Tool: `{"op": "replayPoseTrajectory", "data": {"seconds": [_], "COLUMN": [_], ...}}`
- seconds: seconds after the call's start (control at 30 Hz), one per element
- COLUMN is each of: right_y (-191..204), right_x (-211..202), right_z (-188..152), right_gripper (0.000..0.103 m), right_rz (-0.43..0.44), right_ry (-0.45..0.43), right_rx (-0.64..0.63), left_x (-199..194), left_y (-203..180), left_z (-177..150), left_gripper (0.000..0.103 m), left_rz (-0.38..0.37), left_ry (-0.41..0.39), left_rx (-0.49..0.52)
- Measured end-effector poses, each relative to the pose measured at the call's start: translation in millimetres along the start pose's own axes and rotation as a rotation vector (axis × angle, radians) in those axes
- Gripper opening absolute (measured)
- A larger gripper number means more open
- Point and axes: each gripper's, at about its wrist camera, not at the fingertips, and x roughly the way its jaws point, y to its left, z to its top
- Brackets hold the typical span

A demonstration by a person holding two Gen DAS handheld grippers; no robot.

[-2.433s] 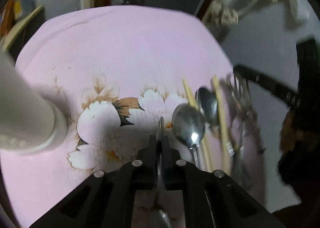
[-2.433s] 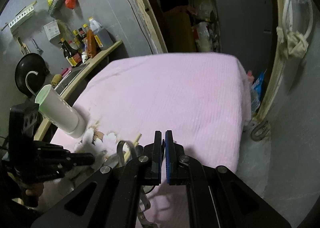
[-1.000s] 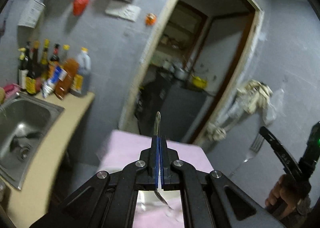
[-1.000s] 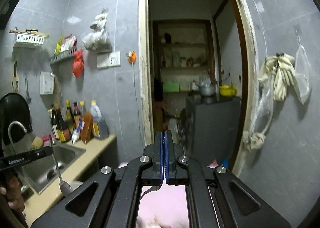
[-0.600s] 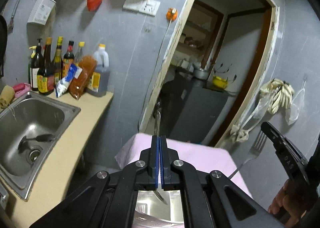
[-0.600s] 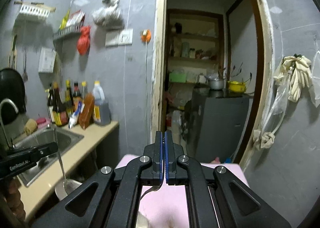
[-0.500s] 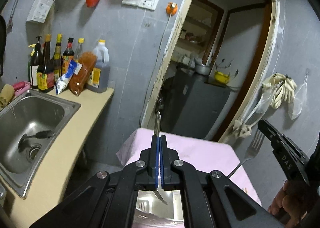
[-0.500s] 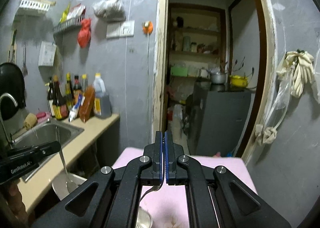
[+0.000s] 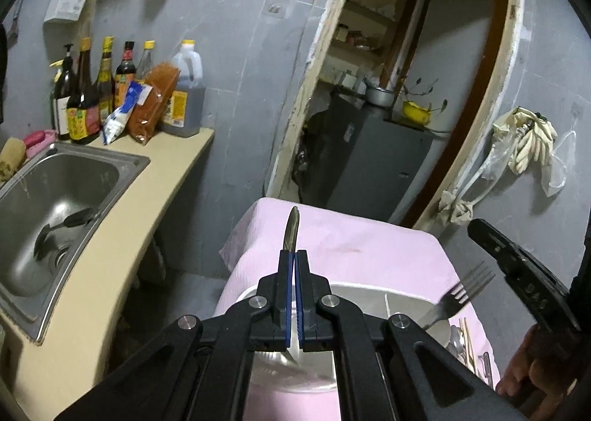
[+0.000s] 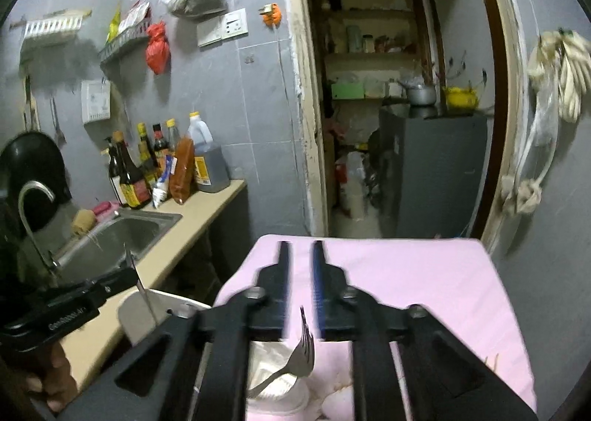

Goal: Organize utensils

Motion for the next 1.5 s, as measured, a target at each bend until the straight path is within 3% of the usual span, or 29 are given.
{"op": "replayPoseTrajectory", "data": {"seconds": [0.03, 0.07, 0.2, 0.27, 0.33, 0.37, 0.47, 0.63, 0.7, 0.9, 1.07, 1.37, 1.5], "right_y": [-4, -7, -16, -21, -24, -26, -33, -50, -56, -83, -107, -167, -203], "right_x": [-3, -7, -24, -37, -50, -57, -81, -121, -138, -179, -195, -191, -170], "right_z": [-1, -2, -3, -1, 4, 4, 8, 11, 11, 5, -2, -23, -39], "right_gripper": [0.038, 0.044, 0.049, 0.06, 0.065, 0.069, 0.079, 0.095, 0.102, 0.102, 0.102, 0.102, 0.102], "right_rz": [0.003, 0.007, -0.008, -0.02, -0.032, -0.042, -0.068, -0.124, -0.158, -0.263, -0.306, -0.327, -0.295], "right_ry": [-0.008, -0.018, -0.048, -0.075, -0.1, -0.114, -0.153, -0.208, -0.23, -0.289, -0.284, -0.18, -0.081], "right_rx": [0.021, 0.041, 0.065, 0.073, 0.077, 0.079, 0.087, 0.1, 0.102, 0.094, 0.089, 0.088, 0.107], "left_x": [-3, -4, -12, -19, -26, -30, -45, -65, -73, -94, -98, -81, -60], "left_y": [2, 4, 3, -3, -11, -15, -23, -45, -54, -89, -122, -173, -193], "left_z": [-1, 0, 2, 4, 5, 6, 7, 8, 7, -2, -18, -48, -60], "left_gripper": [0.002, 0.002, 0.003, 0.004, 0.008, 0.018, 0.058, 0.066, 0.08, 0.099, 0.1, 0.1, 0.101], "left_rz": [0.007, 0.008, -0.002, -0.009, -0.02, -0.03, -0.06, -0.084, -0.093, -0.102, -0.09, -0.083, -0.071], "left_ry": [0.001, 0.0, -0.006, -0.02, -0.036, -0.043, -0.096, -0.134, -0.15, -0.211, -0.241, -0.204, -0.159], "left_rx": [-0.013, -0.02, -0.027, -0.004, 0.023, 0.033, 0.037, 0.051, 0.065, 0.13, 0.187, 0.221, 0.229]}}
